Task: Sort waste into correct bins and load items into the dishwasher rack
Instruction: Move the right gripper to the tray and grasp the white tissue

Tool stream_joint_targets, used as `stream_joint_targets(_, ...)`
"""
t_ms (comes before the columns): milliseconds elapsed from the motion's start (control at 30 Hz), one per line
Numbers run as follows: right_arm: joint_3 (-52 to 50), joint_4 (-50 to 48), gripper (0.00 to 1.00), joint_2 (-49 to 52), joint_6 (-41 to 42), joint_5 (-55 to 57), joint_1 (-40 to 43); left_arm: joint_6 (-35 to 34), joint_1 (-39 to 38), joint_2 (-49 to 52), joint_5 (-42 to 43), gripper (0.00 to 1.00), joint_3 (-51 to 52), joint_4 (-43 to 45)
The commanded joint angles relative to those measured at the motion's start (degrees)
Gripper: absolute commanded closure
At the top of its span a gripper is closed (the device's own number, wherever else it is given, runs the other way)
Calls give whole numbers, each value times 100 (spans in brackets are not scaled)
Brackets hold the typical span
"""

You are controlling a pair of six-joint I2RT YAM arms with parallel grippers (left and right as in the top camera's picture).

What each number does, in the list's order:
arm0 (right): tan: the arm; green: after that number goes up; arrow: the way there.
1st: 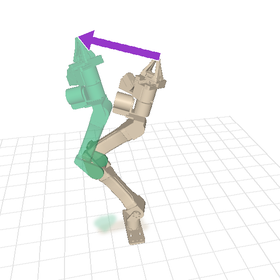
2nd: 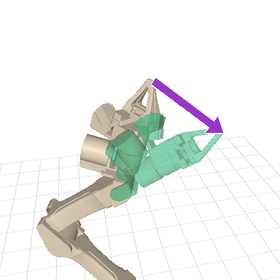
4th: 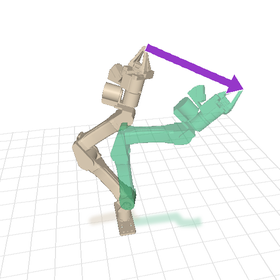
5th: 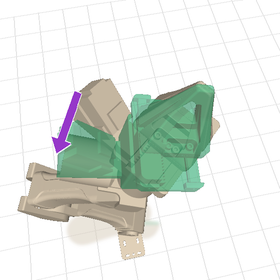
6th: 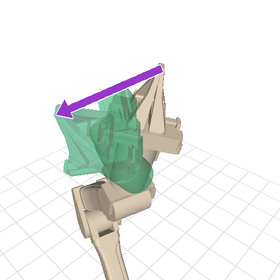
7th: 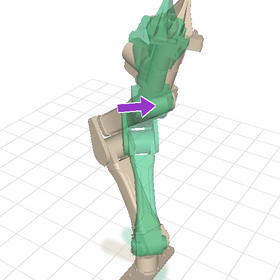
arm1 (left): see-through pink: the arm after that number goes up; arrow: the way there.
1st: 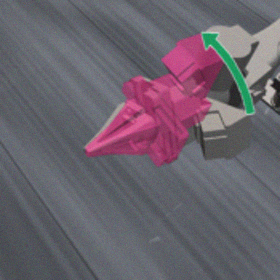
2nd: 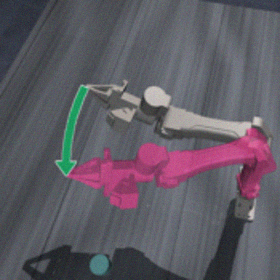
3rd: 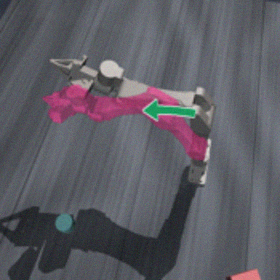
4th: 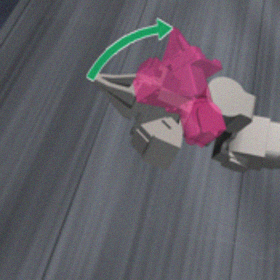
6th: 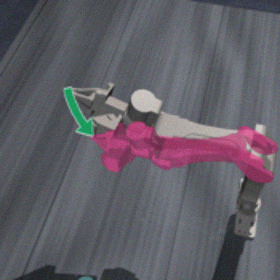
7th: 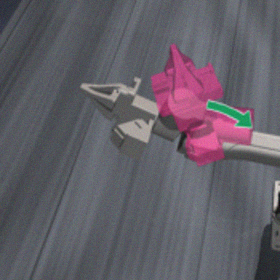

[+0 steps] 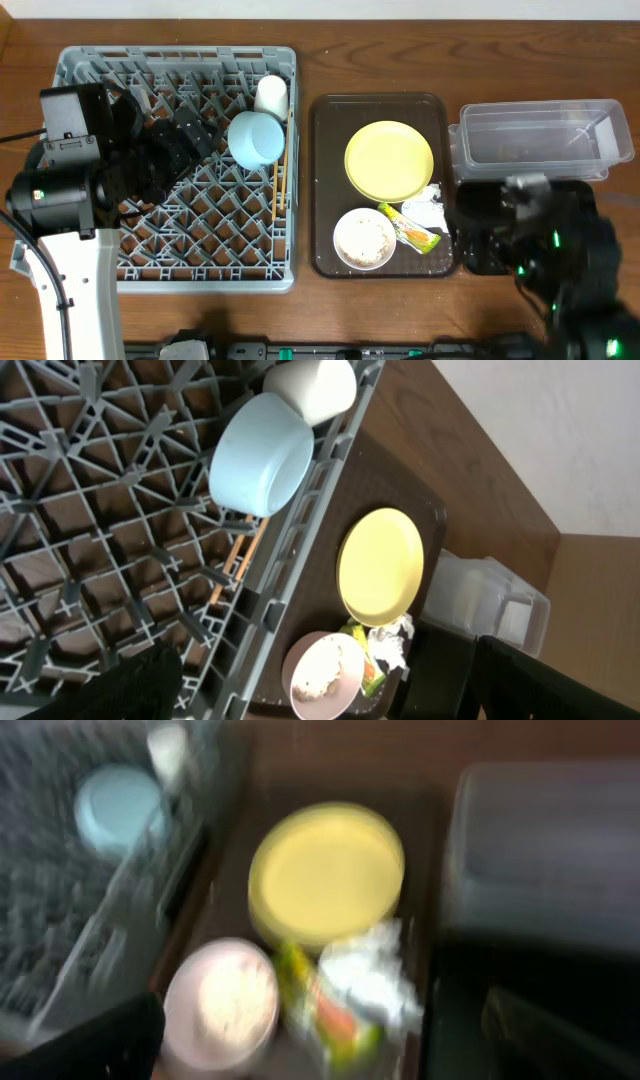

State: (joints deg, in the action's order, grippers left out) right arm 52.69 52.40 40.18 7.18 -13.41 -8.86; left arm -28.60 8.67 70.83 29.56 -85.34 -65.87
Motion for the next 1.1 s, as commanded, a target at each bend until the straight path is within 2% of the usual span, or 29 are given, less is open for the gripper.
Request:
stream_joint_targets(0, 1005, 728, 1, 1051, -98, -509, 0, 52, 9, -2, -70, 7, -50, -11)
stream_joint_targets(133, 1598, 905, 1, 1969, 9, -1528, 0, 50, 9, -2, -70, 7, -50, -11)
stream_joint_targets(267, 1606, 964, 2, 2540, 7, -2465, 0, 50, 9, -2, -70, 7, -50, -11)
stream_joint_targets(367, 1508, 1012, 26, 2865, 109, -2319, 0, 50, 9, -2, -70, 7, -50, -11)
stream_joint_targets(433, 1386, 1029, 30, 3010, 568, -1930, -2, 50, 9, -2, -70, 7, -50, -11)
stream_joint_targets(467, 1307, 1025, 39, 3045, 800, -1690, -13, 50, 9, -2, -70, 6, -50, -11)
stream_joint_targets(533, 1099, 994, 48, 3064, 1185, -1130, -42, 50, 9, -2, -70, 6, -50, -11)
stream_joint_targets(733, 348, 590, 48, 3064, 2240, 505, -334, 52, 9, -2, -70, 6, -50, -11)
stream_joint_targets(933, -369, -258, 45, 3077, 3401, 1810, -1130, 52, 9, -2, -72, 6, -50, -11)
stream_joint_targets(1067, -616, -841, 42, 3204, 3646, 2415, -1635, 52, 9, -2, -70, 6, -50, -11)
